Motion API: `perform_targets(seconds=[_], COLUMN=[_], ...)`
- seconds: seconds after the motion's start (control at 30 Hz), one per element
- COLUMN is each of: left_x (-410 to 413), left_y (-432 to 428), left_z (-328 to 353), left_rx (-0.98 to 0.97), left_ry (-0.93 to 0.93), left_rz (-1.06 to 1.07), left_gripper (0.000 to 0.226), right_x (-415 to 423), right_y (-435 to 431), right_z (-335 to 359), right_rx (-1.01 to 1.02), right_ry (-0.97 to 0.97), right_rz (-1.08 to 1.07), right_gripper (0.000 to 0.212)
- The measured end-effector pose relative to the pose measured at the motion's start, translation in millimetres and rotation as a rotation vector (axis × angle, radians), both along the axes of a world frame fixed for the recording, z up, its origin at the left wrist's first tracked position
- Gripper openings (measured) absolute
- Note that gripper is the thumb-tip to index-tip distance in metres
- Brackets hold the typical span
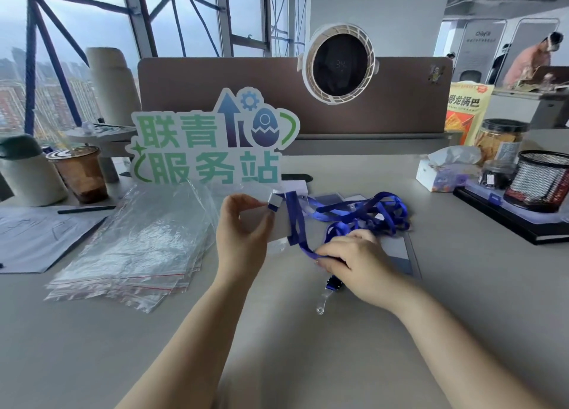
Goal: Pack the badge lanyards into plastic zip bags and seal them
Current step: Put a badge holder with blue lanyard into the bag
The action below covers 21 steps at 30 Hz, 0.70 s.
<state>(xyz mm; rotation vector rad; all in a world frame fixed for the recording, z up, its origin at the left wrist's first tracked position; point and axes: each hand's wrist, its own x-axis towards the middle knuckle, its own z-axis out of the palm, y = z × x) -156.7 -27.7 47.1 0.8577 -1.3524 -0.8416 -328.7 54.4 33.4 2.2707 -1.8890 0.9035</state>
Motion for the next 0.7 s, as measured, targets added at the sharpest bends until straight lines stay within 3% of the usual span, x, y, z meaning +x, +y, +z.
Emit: perform_targets(seconds=[0.1, 0.3, 0.47, 0.53, 0.7], left_x=[-2, -2, 1, 1, 2], left_y=[0, 16, 16, 15, 13], left_z=[-5, 5, 7, 7, 5], left_rx=[-0.049, -0.037, -0.064, -0.105, -0.199], left_ry=[-0.173, -0.334, -0.343, -0.385, -0.45], left_rz=[-0.077, -0.357, -0.478, -0.452, -0.324], left_gripper=[0.029, 0.026, 0.03, 0.036, 0.045], right_x=[-2, -11, -12, -8, -4], right_y=[-2, -4, 0, 1, 0], right_z=[6, 17, 17, 18, 17], right_rx=[-0.235, -0.332, -0.177, -0.07, -0.022], right_ry=[-0.023, -0.27, -0.489, -0.608, -0.662], right_rz=[0.019, 0.065, 0.0, 0.057, 0.044], right_gripper=[0.026, 0.023, 0.023, 0.021, 0.016])
